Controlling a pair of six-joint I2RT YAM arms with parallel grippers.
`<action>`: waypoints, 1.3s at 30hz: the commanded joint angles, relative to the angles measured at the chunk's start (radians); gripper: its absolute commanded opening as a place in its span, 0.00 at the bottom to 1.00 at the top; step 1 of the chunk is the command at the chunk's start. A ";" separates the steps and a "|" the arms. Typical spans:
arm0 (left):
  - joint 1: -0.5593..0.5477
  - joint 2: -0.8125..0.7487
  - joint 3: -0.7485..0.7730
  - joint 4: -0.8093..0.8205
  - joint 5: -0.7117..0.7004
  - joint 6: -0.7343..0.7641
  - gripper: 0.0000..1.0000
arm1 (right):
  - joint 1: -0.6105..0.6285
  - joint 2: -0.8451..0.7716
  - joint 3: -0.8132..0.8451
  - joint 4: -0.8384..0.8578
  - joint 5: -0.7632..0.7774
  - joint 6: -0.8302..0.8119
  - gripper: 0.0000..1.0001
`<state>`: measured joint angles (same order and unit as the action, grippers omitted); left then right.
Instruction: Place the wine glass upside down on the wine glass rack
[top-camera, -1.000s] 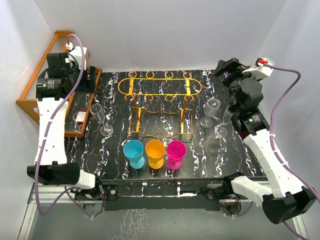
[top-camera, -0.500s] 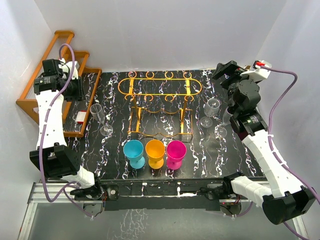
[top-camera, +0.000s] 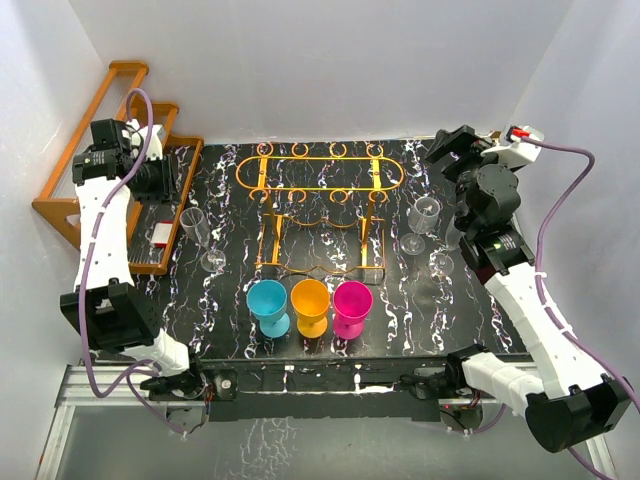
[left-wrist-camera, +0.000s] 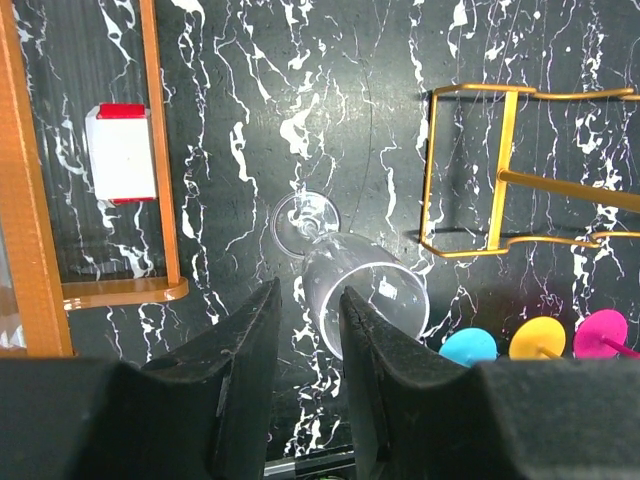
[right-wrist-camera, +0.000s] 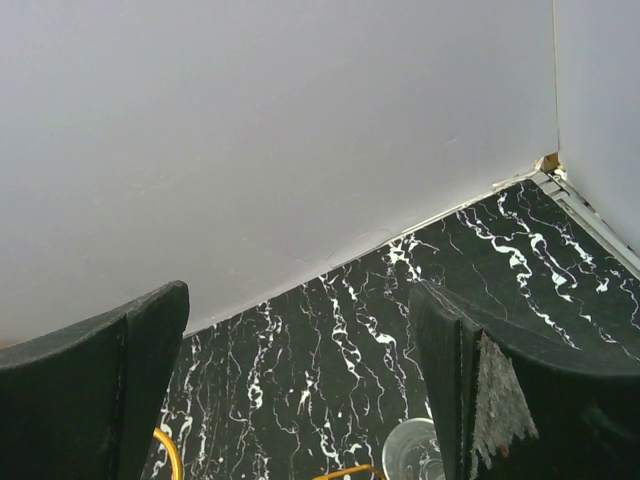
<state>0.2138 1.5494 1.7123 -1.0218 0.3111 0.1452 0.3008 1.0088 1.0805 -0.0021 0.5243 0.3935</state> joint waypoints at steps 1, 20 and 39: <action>-0.008 0.003 -0.033 -0.013 -0.001 0.010 0.30 | 0.001 -0.025 -0.015 0.053 0.023 -0.019 0.96; -0.065 0.035 -0.082 0.003 -0.045 0.024 0.27 | 0.001 -0.031 -0.035 0.053 0.029 -0.021 0.96; -0.266 0.064 0.465 -0.062 -0.387 0.168 0.00 | 0.001 -0.049 -0.007 0.053 0.046 -0.044 0.96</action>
<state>-0.0113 1.6268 1.8404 -1.0740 0.0731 0.2386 0.3008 0.9897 1.0355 0.0036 0.5514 0.3687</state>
